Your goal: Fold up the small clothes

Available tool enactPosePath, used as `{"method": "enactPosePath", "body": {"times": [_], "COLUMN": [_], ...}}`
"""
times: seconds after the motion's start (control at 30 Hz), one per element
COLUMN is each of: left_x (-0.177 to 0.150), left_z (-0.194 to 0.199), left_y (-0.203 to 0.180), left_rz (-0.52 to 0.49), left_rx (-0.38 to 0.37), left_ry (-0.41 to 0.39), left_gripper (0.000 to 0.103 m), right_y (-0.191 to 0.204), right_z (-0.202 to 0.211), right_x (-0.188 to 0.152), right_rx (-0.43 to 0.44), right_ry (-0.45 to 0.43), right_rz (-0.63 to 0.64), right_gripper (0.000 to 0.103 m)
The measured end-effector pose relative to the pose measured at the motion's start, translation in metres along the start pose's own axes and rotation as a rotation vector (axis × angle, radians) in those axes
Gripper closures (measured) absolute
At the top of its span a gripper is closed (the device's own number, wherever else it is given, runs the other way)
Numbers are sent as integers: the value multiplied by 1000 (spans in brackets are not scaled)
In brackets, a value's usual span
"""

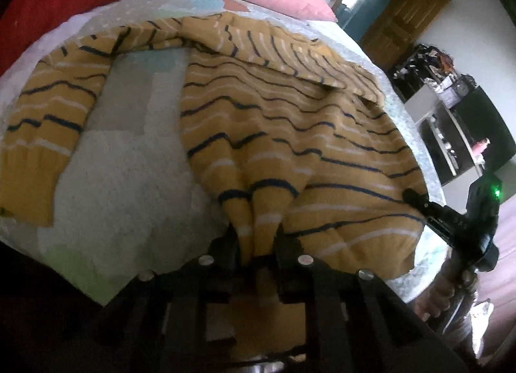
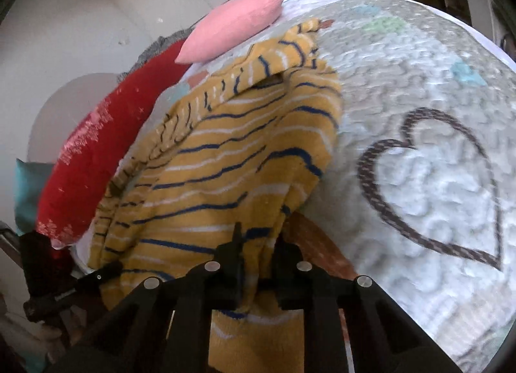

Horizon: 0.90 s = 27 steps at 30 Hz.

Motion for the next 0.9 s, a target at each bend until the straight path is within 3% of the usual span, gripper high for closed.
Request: {"method": "enactPosePath", "body": {"times": [0.13, 0.3, 0.43, 0.57, 0.63, 0.77, 0.9], "left_x": [-12, -23, -22, -17, -16, -9, -7], "left_z": [5, 0, 15, 32, 39, 47, 53], "left_y": [-7, 3, 9, 8, 7, 4, 8], "left_rz": [-23, 16, 18, -9, -19, -30, -14], "left_rx": [3, -14, -45, -51, -57, -47, -33], "left_ry": [12, 42, 19, -42, -65, -96, -135], "left_gripper": [86, 82, 67, 42, 36, 34, 29], "right_y": [-13, -30, -26, -30, -39, -59, -50], "right_z": [24, 23, 27, 44, 58, 91, 105], "right_x": [-15, -32, -29, -31, -32, -20, 0], "right_rx": [-26, -12, -38, -81, -121, -215, -219], "right_ry": [-4, 31, 37, 27, 8, -67, -131], "right_rz": [16, -36, -3, 19, 6, -29, 0], "right_gripper": [88, 88, 85, 66, 62, 61, 59]}}
Point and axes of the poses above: each gripper's, at about its wrist camera, not at the fingertips, and z roughly against the way its jaws point, y to its left, x to its top, the point moved 3 cm from there along -z, roughly the way its jaws point, and after that the axes turned 3 degrees about -x, right-handed, at the moved point
